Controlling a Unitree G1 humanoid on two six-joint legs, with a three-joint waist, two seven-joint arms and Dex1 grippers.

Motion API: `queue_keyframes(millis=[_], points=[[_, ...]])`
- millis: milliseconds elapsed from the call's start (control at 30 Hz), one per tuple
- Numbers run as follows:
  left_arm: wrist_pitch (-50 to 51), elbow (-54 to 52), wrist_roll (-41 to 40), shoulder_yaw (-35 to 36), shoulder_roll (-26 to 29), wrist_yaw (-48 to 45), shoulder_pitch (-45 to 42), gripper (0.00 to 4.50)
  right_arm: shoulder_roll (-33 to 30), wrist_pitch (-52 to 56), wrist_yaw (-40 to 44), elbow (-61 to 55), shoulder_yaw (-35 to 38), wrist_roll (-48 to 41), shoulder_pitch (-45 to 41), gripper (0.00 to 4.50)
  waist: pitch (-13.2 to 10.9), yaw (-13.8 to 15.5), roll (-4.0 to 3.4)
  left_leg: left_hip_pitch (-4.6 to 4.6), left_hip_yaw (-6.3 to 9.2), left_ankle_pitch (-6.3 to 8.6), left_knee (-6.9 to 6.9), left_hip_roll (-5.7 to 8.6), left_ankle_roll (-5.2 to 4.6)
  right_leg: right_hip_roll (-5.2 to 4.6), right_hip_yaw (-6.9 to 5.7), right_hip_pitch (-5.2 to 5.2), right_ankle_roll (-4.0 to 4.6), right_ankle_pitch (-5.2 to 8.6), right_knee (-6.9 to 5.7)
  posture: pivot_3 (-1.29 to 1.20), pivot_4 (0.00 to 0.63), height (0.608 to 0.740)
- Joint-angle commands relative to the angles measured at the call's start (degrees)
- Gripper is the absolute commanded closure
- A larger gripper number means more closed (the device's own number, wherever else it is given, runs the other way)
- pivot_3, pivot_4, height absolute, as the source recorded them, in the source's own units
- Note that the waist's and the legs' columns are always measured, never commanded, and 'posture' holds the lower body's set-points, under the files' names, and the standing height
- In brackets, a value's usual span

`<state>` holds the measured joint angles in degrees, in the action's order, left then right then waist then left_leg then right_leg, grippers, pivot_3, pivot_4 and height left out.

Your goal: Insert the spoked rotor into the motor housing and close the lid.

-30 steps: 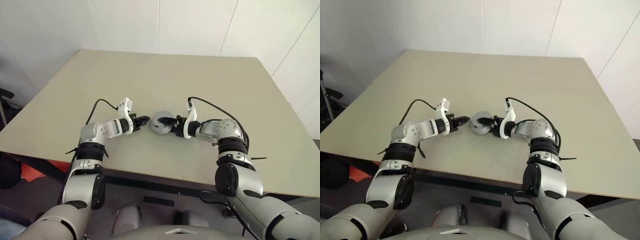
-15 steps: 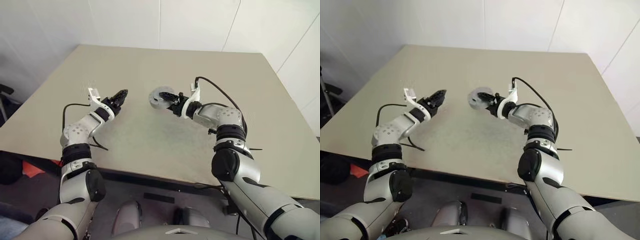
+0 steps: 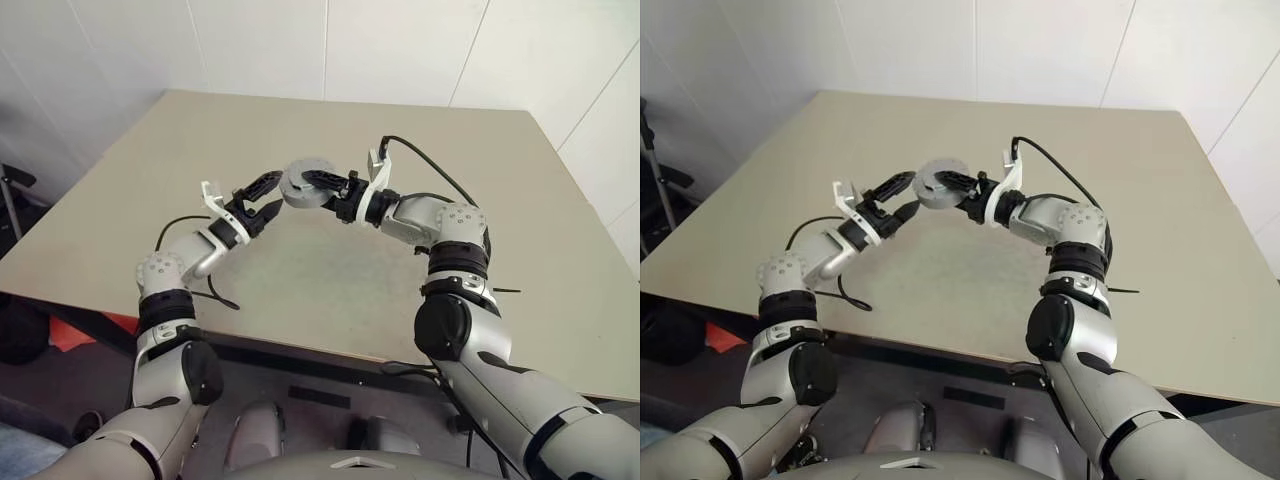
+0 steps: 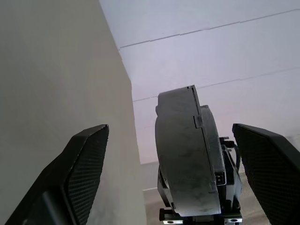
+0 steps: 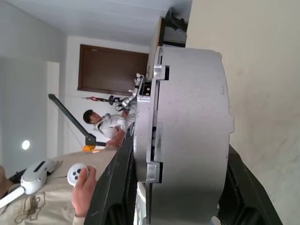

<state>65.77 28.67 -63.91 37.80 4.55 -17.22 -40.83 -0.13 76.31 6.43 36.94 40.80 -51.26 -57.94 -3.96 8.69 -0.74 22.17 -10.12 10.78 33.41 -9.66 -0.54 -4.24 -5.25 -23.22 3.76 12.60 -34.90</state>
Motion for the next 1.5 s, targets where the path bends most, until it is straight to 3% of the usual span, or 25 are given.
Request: queue_keyframes(millis=[33,367,733,833,1033,1467,1500], points=[[2.09,0.03,-3.67,0.03,-0.21,-0.45,-1.59,0.02,0.38,0.77,-0.04,-3.82,0.16,-3.67,-1.26,2.42,0.0,0.0,0.0,0.0,0.0,0.0,0.0,0.0,0.0,0.0,0.0,0.0,0.0,0.0,0.0,0.0,0.0,0.74],[-0.02,5.0,-6.97,1.87,-0.65,-0.59,-4.53,0.02,0.92,1.66,0.09,-5.72,-1.32,-4.05,0.08,2.42,0.0,0.0,0.0,0.0,0.02,-0.02,0.0,0.02,0.03,0.0,0.01,0.0,-0.1,-0.05,0.01,0.0,0.0,0.74],[-2.62,9.23,-4.8,0.04,-1.07,-2.09,-7.1,0.02,0.94,0.63,0.3,-6.75,-2.52,-3.77,0.47,2.42,0.0,0.01,0.0,0.02,0.04,-0.02,0.0,0.03,0.03,0.0,0.01,0.01,-0.13,-0.07,0.01,0.0,0.0,0.74],[-3.13,9.83,-3.78,-0.95,-0.95,-2.48,-7.18,0.58,1.0,0.28,0.4,-7.18,-3.04,-3.7,0.65,2.42,0.0,0.01,0.0,0.02,0.04,-0.02,0.0,0.04,0.03,0.0,0.01,0.01,-0.14,-0.08,0.01,0.0,0.0,0.74],[-4.17,10.33,-3.28,-1.08,-0.58,-3.06,-7.2,2.31,0.96,-0.59,0.44,-7.18,-3.55,-3.48,0.85,2.42,0.0,0.0,0.0,0.01,0.04,-0.02,0.01,0.04,0.03,0.0,0.02,0.01,-0.14,-0.08,0.0,0.0,0.0,0.74],[-4.18,10.53,-3.06,-1.2,-0.42,-3.35,-7.09,2.38,-0.13,-2.56,3.5,-8.83,-7.37,-2.01,2.1,2.42,0.0,0.06,0.01,0.02,0.05,-0.02,0.03,0.04,0.02,0.0,0.02,0.02,-0.14,-0.08,-0.03,0.0,0.0,0.74],[-4.26,10.52,-3.0,-1.21,-0.41,-3.36,-7.04,2.38,-0.24,-2.96,3.65,-8.88,-7.72,-1.79,2.26,1.72,0.0,0.06,0.01,0.02,0.05,-0.02,0.03,0.04,0.02,0.0,0.02,0.02,-0.14,-0.08,-0.03,0.0,0.0,0.74]])
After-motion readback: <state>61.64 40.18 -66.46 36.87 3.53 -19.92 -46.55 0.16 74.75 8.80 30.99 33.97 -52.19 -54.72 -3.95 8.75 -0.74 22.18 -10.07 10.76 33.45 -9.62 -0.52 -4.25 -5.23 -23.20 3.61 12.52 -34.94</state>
